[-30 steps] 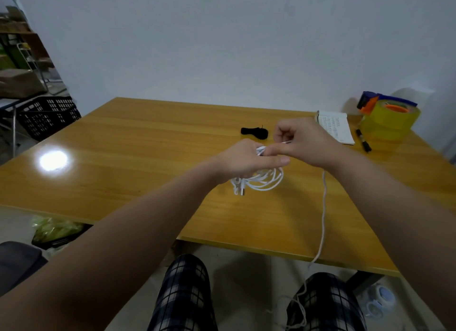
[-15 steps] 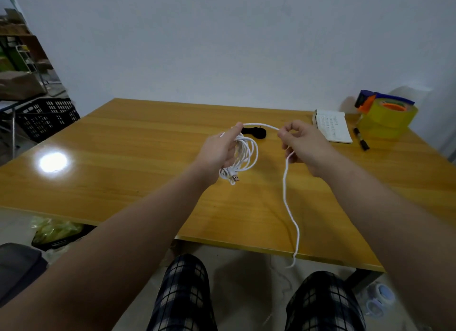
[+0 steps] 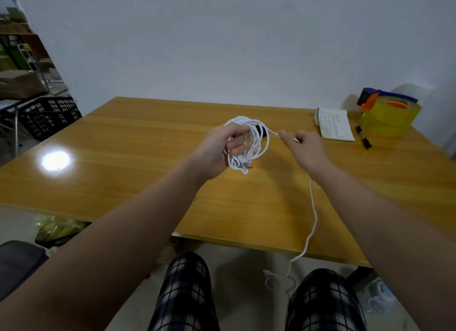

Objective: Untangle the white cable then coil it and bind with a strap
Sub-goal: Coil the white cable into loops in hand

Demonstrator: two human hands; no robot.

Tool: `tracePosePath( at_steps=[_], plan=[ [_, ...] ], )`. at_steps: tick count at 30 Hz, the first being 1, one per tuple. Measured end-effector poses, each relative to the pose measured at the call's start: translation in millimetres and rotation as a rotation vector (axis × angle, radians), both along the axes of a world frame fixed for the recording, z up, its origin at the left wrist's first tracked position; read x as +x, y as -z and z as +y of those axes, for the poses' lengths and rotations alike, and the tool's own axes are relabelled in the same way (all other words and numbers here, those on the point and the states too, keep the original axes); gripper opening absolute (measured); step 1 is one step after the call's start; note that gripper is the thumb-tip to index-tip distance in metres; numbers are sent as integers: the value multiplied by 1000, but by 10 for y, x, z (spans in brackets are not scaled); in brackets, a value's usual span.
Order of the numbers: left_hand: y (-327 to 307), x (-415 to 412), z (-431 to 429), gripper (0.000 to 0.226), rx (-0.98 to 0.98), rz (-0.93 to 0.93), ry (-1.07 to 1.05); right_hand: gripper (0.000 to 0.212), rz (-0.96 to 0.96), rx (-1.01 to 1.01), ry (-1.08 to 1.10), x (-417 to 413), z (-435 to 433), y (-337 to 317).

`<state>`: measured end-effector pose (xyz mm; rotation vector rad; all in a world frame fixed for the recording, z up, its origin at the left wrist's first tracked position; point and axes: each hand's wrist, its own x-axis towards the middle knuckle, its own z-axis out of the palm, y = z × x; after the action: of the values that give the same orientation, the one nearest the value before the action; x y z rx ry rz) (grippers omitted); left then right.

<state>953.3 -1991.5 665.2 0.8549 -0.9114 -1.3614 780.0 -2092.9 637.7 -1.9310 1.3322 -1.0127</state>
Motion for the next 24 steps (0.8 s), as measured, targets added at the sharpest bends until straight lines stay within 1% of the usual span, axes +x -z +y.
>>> tracePosePath(
  at_steps=[2, 3, 5, 7, 8, 9, 11, 12, 14, 15, 16, 17, 18, 20, 21, 22, 24],
  plan=[
    [15, -15, -16, 26, 23, 9, -51, 50, 4, 20, 28, 37, 27, 14],
    [10, -41, -29, 26, 29, 26, -78, 49, 53, 6, 45, 77, 57, 34],
    [-19, -110, -77, 25, 38, 64, -144, 38, 269, -31, 55, 216, 185, 72],
    [-57, -146, -159, 25, 53, 88, -250, 22, 491, -61, -16, 398, 319, 167],
    [-79, -141, -195, 26, 59, 90, -313, 23, 560, -82, -97, 470, 377, 241],
    [-96, -111, -229, 26, 65, 78, -380, 29, 588, -94, -193, 514, 423, 313],
    [-133, 19, -265, 29, 55, 16, -513, 40, 538, -57, -369, 477, 448, 407],
    [-145, 113, -271, 31, 51, -27, -591, 41, 477, -38, -408, 412, 441, 419],
    [-142, 307, -253, 30, 52, -132, -719, 35, 356, -29, -403, 253, 413, 384],
    [-117, 380, -239, 28, 60, -201, -749, 32, 324, -49, -380, 181, 390, 360],
    [-83, 421, -227, 26, 71, -274, -749, 31, 332, -87, -362, 117, 374, 324],
    [-41, 434, -223, 24, 79, -338, -723, 31, 401, -147, -364, 70, 370, 272],
    [5, 416, -232, 22, 83, -380, -683, 31, 534, -224, -376, 45, 382, 218],
    [65, 331, -263, 23, 85, -402, -620, 30, 785, -404, -394, 61, 422, 116],
    [68, 277, -277, 24, 82, -401, -601, 28, 831, -483, -401, 94, 451, 52],
    [57, 228, -290, 23, 74, -403, -583, 25, 828, -557, -414, 128, 476, -12],
    [29, 160, -296, 18, 63, -414, -536, 15, 750, -687, -460, 177, 481, -113]
  ],
)
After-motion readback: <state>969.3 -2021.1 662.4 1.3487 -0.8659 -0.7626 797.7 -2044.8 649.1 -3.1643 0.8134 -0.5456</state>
